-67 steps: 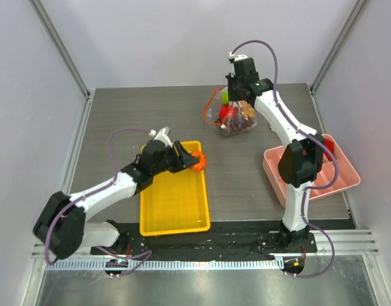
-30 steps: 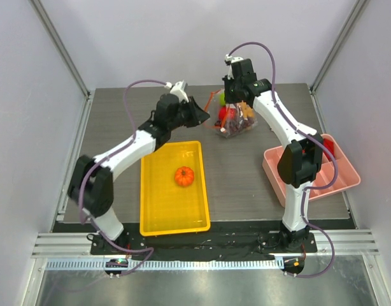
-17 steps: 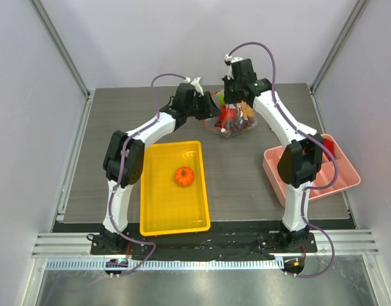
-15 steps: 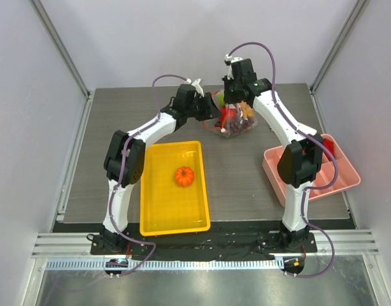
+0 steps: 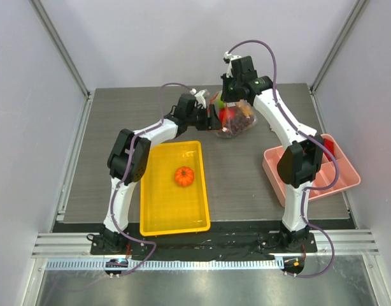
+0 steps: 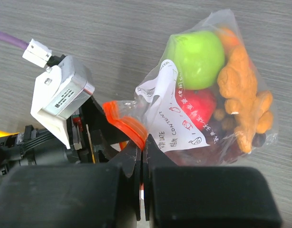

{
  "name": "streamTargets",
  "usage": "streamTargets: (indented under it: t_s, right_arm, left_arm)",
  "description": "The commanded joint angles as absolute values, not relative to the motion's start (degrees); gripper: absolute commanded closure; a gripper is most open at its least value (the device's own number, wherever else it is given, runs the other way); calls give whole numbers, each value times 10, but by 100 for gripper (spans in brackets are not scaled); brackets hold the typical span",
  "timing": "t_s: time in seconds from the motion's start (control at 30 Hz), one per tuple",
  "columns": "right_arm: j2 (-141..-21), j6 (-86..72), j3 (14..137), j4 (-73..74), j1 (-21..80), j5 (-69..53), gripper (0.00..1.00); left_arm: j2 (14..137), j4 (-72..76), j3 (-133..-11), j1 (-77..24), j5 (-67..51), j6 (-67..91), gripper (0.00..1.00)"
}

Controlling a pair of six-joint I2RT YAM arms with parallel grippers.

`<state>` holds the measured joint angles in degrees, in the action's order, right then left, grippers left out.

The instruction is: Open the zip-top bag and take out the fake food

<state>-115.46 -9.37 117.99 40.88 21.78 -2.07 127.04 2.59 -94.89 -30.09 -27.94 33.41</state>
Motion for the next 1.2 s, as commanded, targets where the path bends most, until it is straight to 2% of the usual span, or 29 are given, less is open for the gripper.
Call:
streamTargets:
  t_s: [0.0,0.07,0.17,0.27,0.43,0.47,0.5,0.9,1.17]
  right_arm:
    - [-1139,-106,1223,380,221,-34,99]
    - [-1140,-111,1219,380,221,-38,99]
    - [-1140,-113,1216,380,221,-39,99]
    - [-1138,-113,1213,380,221,-33,99]
    - [-1141,-110,1209,380,221,-25,98]
    - [-1142,-111,1207,380,221,-25,99]
    - [-1142,-109,1206,380,221,-25,98]
    - [-1107,-89,1116,352,221,33,99]
    - [-1083,-89,1076,332,221,66,99]
  left_arm:
    - [1266,62,-947,-305,-282,305,38]
    - [1273,66,-957,-306,-279,315,39]
    - [1291,96,-965,-307,-281,347,49]
    - [1301,128,-961,-310,-300,366,65]
    - [1310,176,-946,-312,-320,399,77]
    - [1306,179,-941,-312,-315,402,93]
    - [1301,188,-932,-312,-309,403,100]
    - [1211,151,-953,-309,-252,420,100]
    - [1207,72,-1056,-301,-250,415,100]
